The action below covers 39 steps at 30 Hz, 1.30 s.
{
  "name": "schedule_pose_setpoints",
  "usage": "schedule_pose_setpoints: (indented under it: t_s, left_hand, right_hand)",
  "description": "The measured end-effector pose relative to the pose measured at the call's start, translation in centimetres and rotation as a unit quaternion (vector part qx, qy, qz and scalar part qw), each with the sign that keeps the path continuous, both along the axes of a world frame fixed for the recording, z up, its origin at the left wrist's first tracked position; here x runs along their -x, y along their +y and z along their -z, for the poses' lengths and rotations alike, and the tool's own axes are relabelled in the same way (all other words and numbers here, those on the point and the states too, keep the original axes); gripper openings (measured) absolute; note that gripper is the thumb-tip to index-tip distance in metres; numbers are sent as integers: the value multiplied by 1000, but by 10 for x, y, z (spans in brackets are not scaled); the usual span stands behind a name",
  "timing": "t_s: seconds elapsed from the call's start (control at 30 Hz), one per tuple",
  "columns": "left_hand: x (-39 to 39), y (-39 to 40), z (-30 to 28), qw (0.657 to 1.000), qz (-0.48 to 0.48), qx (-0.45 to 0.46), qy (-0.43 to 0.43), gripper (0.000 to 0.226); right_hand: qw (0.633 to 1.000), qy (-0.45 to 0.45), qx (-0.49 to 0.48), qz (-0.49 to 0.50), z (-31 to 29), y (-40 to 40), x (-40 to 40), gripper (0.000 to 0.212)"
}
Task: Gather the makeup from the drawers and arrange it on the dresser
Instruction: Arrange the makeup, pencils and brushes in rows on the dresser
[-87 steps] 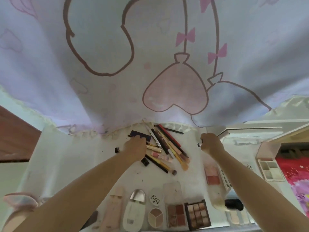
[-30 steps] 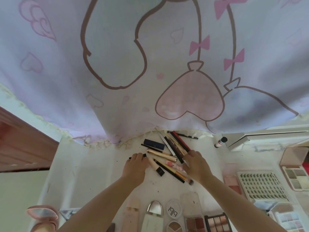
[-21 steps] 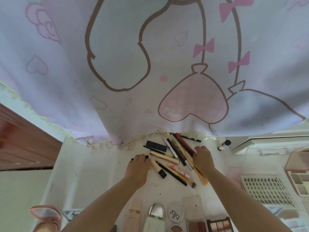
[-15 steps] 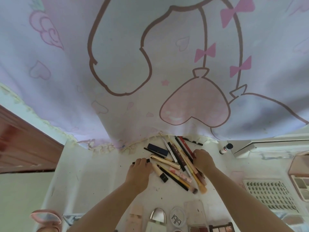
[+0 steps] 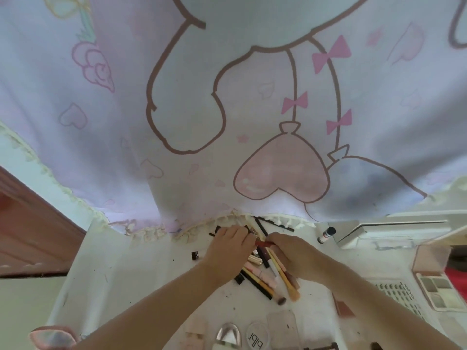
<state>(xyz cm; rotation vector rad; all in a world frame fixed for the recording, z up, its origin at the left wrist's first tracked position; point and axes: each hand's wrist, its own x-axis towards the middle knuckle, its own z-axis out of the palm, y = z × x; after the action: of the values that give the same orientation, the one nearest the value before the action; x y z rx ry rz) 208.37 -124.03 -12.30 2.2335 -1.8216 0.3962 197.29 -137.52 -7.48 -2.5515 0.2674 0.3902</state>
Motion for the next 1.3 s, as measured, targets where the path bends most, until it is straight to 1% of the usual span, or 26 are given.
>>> schedule_pose_setpoints:
  t_s: [0.03, 0.07, 0.1, 0.17, 0.23, 0.27, 0.3, 0.33, 0.4, 0.47, 0.5, 0.53, 0.57, 0.63, 0.73, 0.8, 0.83, 0.93, 1.03, 1.1, 1.13, 1.17, 1.2, 1.23, 1.27, 1.3]
  left_hand:
    - [-1, 3, -6, 1000, 13, -17, 14, 46]
    - [-3, 8, -10, 999, 27, -17, 13, 46]
    - [-6, 14, -15, 999, 39, -6, 7, 39]
    - [-13, 22, -24, 999, 35, 2, -7, 10]
    - [-14, 25, -42, 999, 18, -25, -18, 18]
    - [-15, 30, -47, 999, -7, -26, -28, 18]
    - [-19, 35, -51, 998, -40, -43, -17, 17]
    - [-27, 44, -56, 991, -100, -84, 8, 19]
    - [-44, 71, -61, 974, -194, -108, 49, 31]
    - [-54, 89, -64, 963, -224, -141, 51, 34]
    - [-55, 92, -62, 970, -210, -116, 30, 34]
    - [-52, 91, -63, 981, -185, -64, -6, 34]
    - [-47, 88, -64, 984, -169, -43, -26, 35]
    - [-37, 81, -67, 986, -158, -42, -29, 41]
    - [-26, 78, -67, 991, -132, -7, -23, 53]
    - [-18, 76, -66, 992, -125, -4, -22, 60]
    - [-15, 76, -67, 992, -123, -11, -18, 60]
    - [-5, 74, -67, 991, -126, -29, -21, 39]
    - [-2, 69, -68, 990, -132, -45, -13, 30]
    - [5, 70, -71, 989, -134, -56, -4, 30]
    - [5, 69, -65, 991, -127, -29, -19, 31]
    - [6, 69, -60, 991, -128, -35, -20, 29]
    - [7, 69, -60, 993, -116, -26, 7, 28]
    - [7, 71, -58, 994, -106, -5, 22, 29]
    - [9, 71, -60, 994, -108, 0, 15, 36]
    - [10, 71, -57, 993, -106, -38, 30, 42]
  right_hand:
    - [1000, 3, 2, -13, -9, 1, -1, 20]
    - [1000, 4, 2, -23, -18, 3, -2, 21]
    - [1000, 4, 0, -28, -26, 5, -4, 23]
    - [999, -11, -8, -38, -37, 11, -8, 26]
    - [998, -33, 4, -46, -43, 19, -12, 27]
    - [998, -44, 15, -44, -44, 21, -12, 27]
    - [998, -54, 24, -35, -47, 19, -10, 26]
    - [997, -63, 33, -11, -52, 13, -7, 25]
    - [994, -78, 41, 60, -63, -1, 4, 20]
    - [990, -95, 41, 92, -72, -8, 12, 24]
    - [990, -104, 46, 83, -73, -6, 12, 27]
    - [989, -118, 48, 72, -72, 0, 9, 28]
    - [988, -133, 42, 61, -69, 7, 6, 28]
    - [987, -155, 17, 48, -61, 20, -1, 27]
    - [978, -201, -6, 51, -54, 32, -6, 26]
    - [974, -216, -15, 61, -53, 36, -8, 26]
    - [974, -217, -17, 59, -52, 37, -8, 25]
    - [976, -211, -25, 43, -51, 41, -8, 24]
    - [979, -202, -26, 29, -49, 48, -6, 25]
    - [980, -193, -26, 30, -48, 49, -6, 25]
    - [981, -188, -27, 28, -47, 50, -6, 25]
    - [982, -185, -27, 25, -46, 50, -5, 25]
    - [982, -184, -25, 23, -44, 50, -5, 25]
    - [982, -184, -24, 23, -43, 50, -6, 25]
    - [983, -182, -26, 22, -42, 50, -6, 25]
    - [983, -179, -28, 19, -42, 50, -7, 25]
